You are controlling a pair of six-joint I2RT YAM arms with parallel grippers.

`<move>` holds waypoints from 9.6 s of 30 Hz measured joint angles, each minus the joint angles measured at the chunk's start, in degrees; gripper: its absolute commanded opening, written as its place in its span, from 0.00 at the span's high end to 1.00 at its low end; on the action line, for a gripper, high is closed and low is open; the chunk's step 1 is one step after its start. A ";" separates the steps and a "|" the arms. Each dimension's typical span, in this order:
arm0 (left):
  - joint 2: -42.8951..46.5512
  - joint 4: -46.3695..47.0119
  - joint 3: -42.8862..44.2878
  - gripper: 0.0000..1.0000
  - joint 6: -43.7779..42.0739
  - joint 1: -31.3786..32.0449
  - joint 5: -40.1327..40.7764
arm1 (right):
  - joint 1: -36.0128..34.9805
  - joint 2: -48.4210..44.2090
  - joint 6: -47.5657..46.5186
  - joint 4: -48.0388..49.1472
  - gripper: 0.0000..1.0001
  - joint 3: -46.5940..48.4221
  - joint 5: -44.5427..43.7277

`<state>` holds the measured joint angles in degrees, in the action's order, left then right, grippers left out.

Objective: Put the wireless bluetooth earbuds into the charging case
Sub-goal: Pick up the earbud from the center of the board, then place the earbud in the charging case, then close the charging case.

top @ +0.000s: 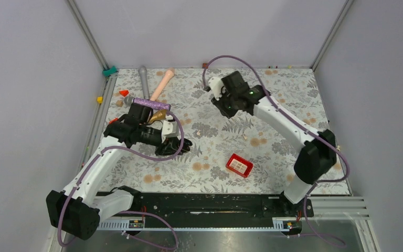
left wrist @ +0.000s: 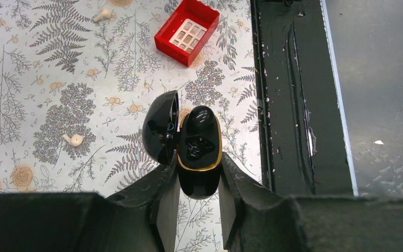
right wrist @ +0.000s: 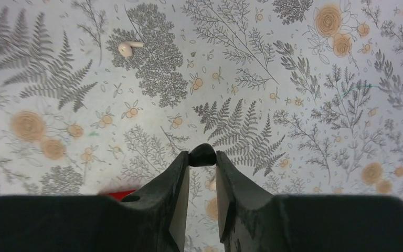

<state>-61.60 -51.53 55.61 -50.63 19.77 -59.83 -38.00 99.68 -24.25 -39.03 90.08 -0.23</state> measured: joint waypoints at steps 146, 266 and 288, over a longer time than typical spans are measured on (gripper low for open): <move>-22.43 6.21 19.76 0.97 18.49 9.97 -22.64 | -5.84 -33.29 15.06 17.51 0.75 -17.88 35.23; -5.79 14.71 6.80 0.92 14.51 11.67 -4.66 | -2.01 -31.23 15.04 22.53 0.09 -24.59 46.62; -7.67 19.17 6.14 0.91 21.20 11.34 -5.05 | -5.31 -29.05 7.89 22.49 0.42 -26.21 43.25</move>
<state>-69.28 -32.36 61.76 -29.43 31.11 -64.88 -43.31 70.63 -16.36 -16.53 63.88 43.03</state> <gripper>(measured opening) 0.290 0.612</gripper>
